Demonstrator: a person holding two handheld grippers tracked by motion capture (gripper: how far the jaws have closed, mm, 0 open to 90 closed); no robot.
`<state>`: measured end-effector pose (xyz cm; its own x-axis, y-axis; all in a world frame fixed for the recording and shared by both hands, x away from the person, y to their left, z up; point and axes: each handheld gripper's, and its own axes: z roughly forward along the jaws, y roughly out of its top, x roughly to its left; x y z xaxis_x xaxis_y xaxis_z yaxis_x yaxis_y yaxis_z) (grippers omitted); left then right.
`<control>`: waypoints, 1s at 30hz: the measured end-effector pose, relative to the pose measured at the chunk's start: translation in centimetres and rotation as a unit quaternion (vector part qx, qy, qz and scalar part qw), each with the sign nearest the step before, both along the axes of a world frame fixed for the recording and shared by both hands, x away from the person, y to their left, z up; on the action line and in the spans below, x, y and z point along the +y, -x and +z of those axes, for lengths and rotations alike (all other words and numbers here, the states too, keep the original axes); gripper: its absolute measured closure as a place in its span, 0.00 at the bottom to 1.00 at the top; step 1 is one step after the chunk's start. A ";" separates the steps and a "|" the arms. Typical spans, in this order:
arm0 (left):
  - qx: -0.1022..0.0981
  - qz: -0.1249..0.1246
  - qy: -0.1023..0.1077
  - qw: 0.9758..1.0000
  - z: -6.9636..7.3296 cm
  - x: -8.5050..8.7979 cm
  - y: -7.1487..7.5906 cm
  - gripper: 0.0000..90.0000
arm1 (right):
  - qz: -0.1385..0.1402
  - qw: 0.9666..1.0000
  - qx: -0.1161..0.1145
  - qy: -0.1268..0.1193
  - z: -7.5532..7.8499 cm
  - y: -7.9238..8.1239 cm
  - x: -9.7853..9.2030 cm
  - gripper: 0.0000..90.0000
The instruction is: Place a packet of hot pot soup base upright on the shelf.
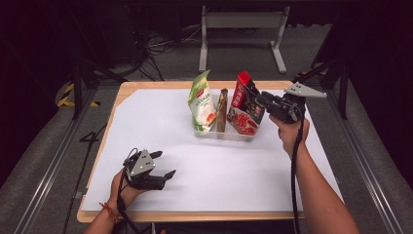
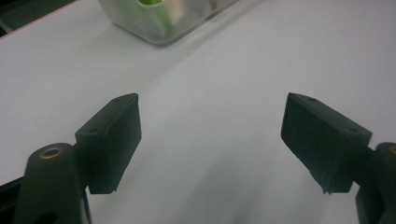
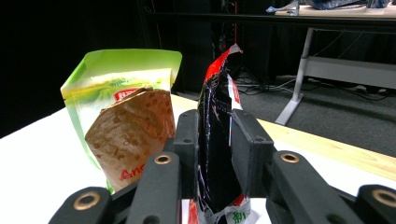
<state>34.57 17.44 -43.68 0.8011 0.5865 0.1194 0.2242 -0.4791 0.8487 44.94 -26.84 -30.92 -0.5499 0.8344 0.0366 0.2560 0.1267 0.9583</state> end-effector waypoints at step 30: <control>-0.003 -0.001 0.002 1.000 0.3 0.0 0.0 0.23 | -0.001 0.999 0.015 0.034 -0.3 1.4 -0.6 0.71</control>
